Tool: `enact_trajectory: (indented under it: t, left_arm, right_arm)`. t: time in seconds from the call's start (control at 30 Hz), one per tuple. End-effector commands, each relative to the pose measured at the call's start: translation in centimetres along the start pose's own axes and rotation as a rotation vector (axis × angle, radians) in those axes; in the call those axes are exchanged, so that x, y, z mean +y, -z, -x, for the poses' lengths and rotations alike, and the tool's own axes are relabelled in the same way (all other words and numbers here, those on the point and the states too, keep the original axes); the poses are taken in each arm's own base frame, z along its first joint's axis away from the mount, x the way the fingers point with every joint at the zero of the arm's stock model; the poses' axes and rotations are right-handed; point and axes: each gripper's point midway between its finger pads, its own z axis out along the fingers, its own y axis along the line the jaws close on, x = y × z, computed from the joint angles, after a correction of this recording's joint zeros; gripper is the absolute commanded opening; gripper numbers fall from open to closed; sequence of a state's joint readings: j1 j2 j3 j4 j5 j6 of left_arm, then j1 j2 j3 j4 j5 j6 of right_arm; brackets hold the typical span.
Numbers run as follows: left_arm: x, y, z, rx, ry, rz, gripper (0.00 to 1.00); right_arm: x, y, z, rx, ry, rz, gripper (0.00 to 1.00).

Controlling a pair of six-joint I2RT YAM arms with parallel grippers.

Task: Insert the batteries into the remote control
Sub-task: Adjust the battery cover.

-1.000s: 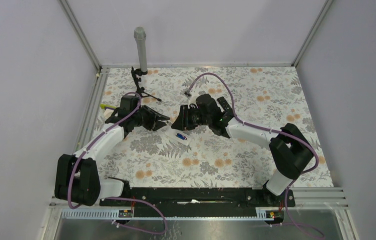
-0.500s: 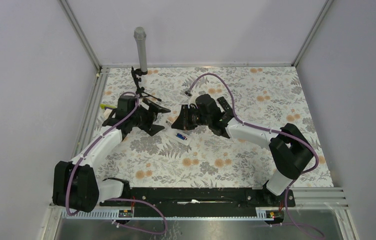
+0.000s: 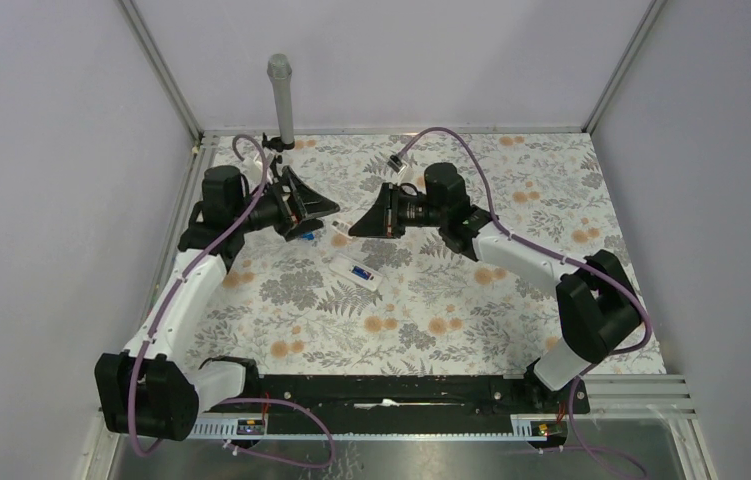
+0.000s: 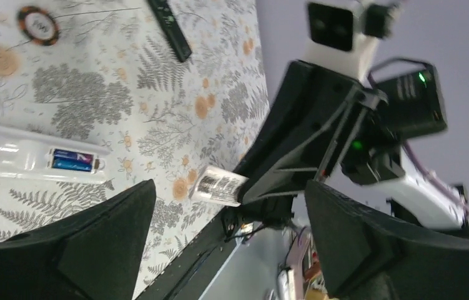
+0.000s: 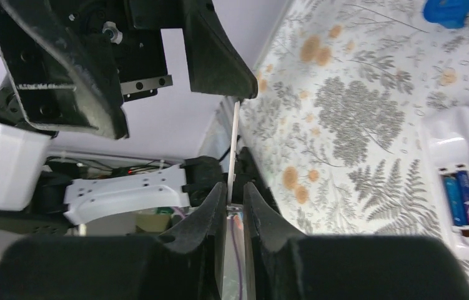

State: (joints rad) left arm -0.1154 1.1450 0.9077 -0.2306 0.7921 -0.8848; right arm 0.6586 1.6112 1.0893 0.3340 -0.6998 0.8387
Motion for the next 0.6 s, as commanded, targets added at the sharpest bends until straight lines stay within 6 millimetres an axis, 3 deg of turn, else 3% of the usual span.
enact_trajectory:
  t: [0.0, 0.13, 0.27, 0.4, 0.57]
  left_arm:
    - [-2.8, 1.7, -1.5, 0.124, -0.218, -0.124, 0.88]
    - [-5.6, 2.1, -2.2, 0.161, -0.151, -0.309, 0.61]
    - [-5.9, 2.4, -2.5, 0.18, -0.119, -0.341, 0.54]
    - [-6.2, 2.6, -2.6, 0.21, -0.078, -0.342, 0.4]
    - [-6.5, 3.1, -2.3, 0.216, -0.043, -0.338, 0.36]
  right_arm:
    - [6.8, 1.9, 0.4, 0.071, 0.011, 0.224, 0.11]
    - [7.7, 2.3, 0.4, 0.076, -0.032, 0.264, 0.11]
    - [8.4, 2.5, 0.5, 0.068, -0.059, 0.312, 0.11]
    - [8.1, 2.4, 0.5, 0.065, -0.072, 0.312, 0.11]
    - [7.4, 2.1, 0.3, 0.072, -0.083, 0.3, 0.11]
